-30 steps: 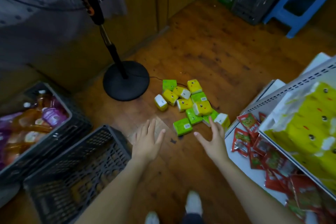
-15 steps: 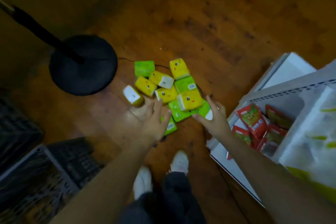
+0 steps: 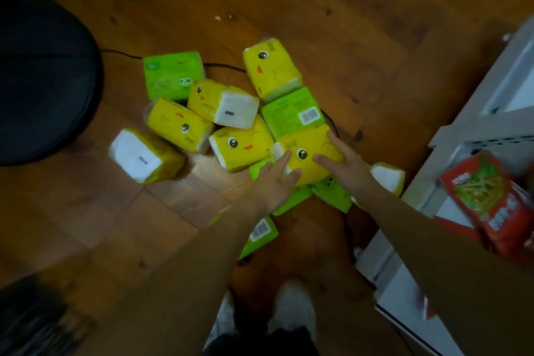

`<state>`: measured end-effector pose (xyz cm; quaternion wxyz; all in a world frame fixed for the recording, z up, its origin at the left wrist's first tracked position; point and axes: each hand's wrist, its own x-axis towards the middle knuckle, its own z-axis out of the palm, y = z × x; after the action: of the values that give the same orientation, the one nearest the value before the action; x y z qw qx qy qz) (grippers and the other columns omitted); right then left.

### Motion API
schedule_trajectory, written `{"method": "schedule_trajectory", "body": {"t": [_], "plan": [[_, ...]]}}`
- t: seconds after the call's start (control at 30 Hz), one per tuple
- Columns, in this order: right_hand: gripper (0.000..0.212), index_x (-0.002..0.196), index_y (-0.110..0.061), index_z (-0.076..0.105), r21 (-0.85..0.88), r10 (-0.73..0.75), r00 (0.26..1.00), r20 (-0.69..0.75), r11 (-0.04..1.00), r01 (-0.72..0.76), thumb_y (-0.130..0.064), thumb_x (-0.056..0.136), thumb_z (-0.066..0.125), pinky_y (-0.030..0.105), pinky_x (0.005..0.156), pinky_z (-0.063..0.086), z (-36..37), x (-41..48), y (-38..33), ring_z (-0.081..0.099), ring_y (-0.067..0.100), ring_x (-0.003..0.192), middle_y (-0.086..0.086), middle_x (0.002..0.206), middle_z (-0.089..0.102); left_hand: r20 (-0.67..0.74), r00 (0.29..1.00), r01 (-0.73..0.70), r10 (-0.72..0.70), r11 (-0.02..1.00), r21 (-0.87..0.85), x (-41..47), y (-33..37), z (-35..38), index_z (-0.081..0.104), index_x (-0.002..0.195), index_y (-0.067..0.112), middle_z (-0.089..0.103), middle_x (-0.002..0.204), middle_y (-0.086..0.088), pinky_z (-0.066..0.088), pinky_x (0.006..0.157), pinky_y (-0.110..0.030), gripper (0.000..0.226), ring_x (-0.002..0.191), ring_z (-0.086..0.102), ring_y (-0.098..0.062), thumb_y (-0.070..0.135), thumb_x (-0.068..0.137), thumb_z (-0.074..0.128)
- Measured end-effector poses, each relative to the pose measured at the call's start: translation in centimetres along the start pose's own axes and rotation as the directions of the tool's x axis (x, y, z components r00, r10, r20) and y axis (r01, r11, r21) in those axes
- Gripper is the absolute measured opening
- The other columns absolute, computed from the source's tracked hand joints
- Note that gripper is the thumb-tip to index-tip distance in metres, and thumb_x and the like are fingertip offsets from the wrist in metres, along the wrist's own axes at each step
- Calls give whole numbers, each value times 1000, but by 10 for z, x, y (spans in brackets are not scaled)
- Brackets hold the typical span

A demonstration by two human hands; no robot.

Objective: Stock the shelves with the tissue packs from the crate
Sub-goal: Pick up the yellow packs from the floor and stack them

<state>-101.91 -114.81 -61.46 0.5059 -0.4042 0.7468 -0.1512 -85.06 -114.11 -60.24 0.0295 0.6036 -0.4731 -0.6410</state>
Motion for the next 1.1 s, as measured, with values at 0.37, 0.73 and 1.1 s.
{"method": "schedule_trajectory", "body": {"t": [0.37, 0.73, 1.1], "plan": [[93, 135, -30, 46, 181, 71, 997, -26, 981, -65, -62, 50, 68, 49, 100, 43, 16, -64, -48, 48, 24, 122, 14, 129, 49, -186, 981, -5, -59, 946, -324, -59, 34, -31, 26, 147, 24, 22, 154, -3, 24, 116, -39, 64, 142, 21, -18, 29, 91, 57], [72, 142, -22, 36, 315, -3, 998, 60, 949, -16, -25, 79, 72, 47, 101, 43, 12, -231, -197, 48, 20, 125, 5, 138, 48, -464, 885, -110, -23, 960, -256, -259, 114, -115, 27, 146, 31, 34, 137, -10, 32, 110, -42, 59, 130, 38, -22, 24, 93, 54], [90, 147, -33, 15, 250, -283, 959, -30, 927, 281, -36, 77, 72, 37, 109, 34, -10, -374, -258, 29, 16, 137, -1, 149, 28, -425, 889, -268, 169, 946, -185, -403, 139, -128, 33, 145, 22, 40, 140, 0, 29, 111, -32, 52, 132, 38, -16, 34, 96, 42]]}}
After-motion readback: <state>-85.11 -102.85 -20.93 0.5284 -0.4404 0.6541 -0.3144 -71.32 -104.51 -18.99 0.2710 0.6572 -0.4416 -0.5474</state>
